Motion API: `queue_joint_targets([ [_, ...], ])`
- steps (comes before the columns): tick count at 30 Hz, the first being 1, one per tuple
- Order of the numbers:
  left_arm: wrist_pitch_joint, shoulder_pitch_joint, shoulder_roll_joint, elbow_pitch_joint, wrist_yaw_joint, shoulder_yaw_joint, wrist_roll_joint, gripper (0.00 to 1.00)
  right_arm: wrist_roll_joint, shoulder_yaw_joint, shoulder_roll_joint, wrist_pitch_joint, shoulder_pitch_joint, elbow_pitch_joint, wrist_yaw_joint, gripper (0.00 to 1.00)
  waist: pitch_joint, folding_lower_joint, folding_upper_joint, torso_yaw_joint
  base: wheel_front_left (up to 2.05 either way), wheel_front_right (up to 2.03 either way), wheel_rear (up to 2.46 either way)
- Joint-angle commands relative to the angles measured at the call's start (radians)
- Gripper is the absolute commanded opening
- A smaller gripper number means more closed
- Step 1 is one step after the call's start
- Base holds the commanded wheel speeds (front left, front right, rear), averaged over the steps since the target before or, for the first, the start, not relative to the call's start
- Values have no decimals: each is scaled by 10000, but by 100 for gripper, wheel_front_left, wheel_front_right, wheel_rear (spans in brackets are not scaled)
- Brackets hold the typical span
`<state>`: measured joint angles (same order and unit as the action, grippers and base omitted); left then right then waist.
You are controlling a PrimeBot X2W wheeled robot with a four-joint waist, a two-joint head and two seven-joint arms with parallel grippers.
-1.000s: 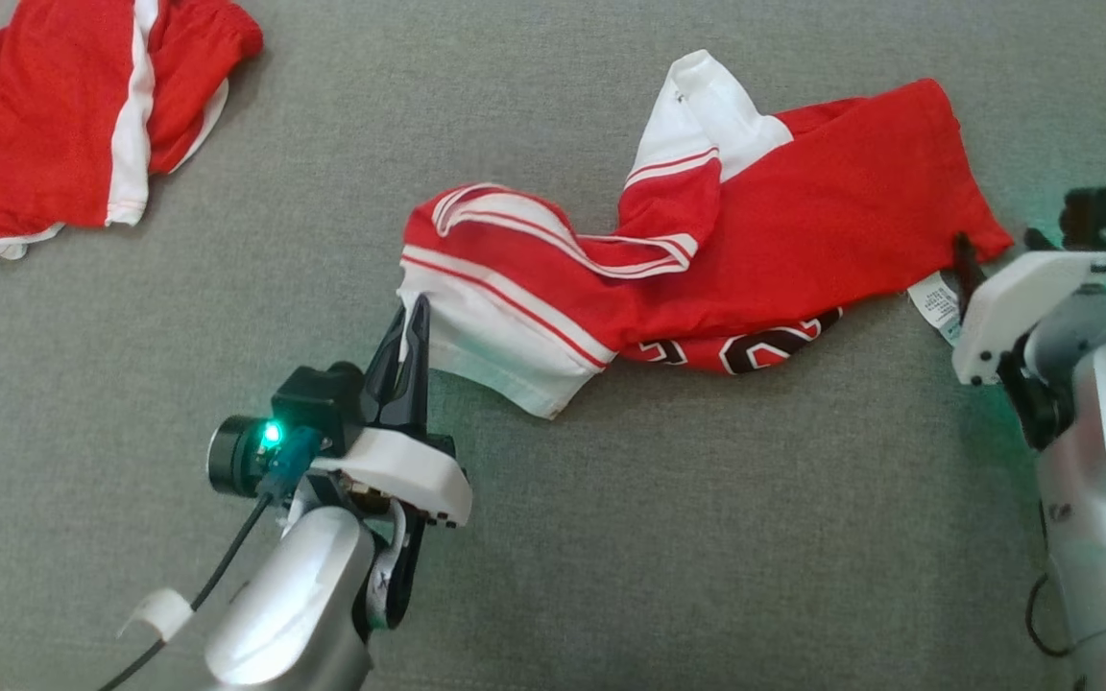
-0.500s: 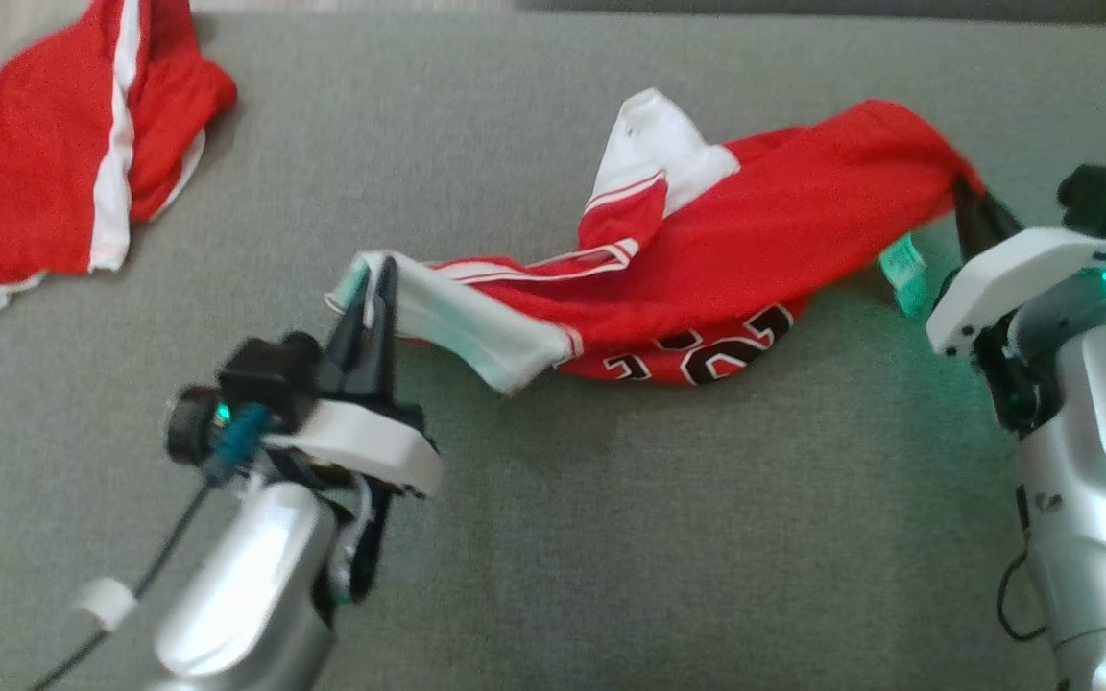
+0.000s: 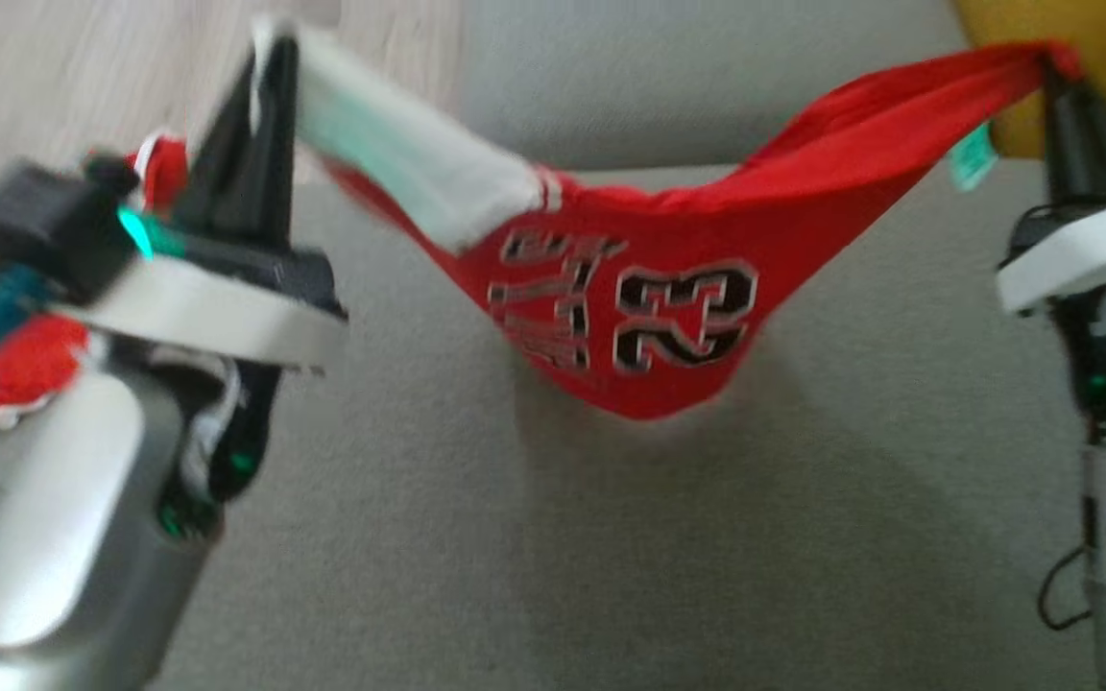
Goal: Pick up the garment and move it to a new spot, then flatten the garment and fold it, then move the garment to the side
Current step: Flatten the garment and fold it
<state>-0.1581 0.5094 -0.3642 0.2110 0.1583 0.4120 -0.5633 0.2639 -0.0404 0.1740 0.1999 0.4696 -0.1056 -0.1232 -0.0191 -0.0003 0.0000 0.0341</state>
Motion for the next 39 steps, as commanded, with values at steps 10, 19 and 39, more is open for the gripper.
queue_joint_targets([
  [10,-1470,2811,-565,1665,-106,-433,109,0,-436,-549,337,2289,-459,4554,-75,0,-478,3,0,-588,0,0,0],
  [19,-1943,3991,-494,-302,-530,-99,55,0,-479,-472,213,3236,-101,4117,-75,0,690,3,0,-745,0,0,0],
  [39,430,9333,592,-7270,-1526,140,1244,0,-3218,-449,-819,818,7240,-3902,-75,0,3907,3,0,-712,0,0,0],
])
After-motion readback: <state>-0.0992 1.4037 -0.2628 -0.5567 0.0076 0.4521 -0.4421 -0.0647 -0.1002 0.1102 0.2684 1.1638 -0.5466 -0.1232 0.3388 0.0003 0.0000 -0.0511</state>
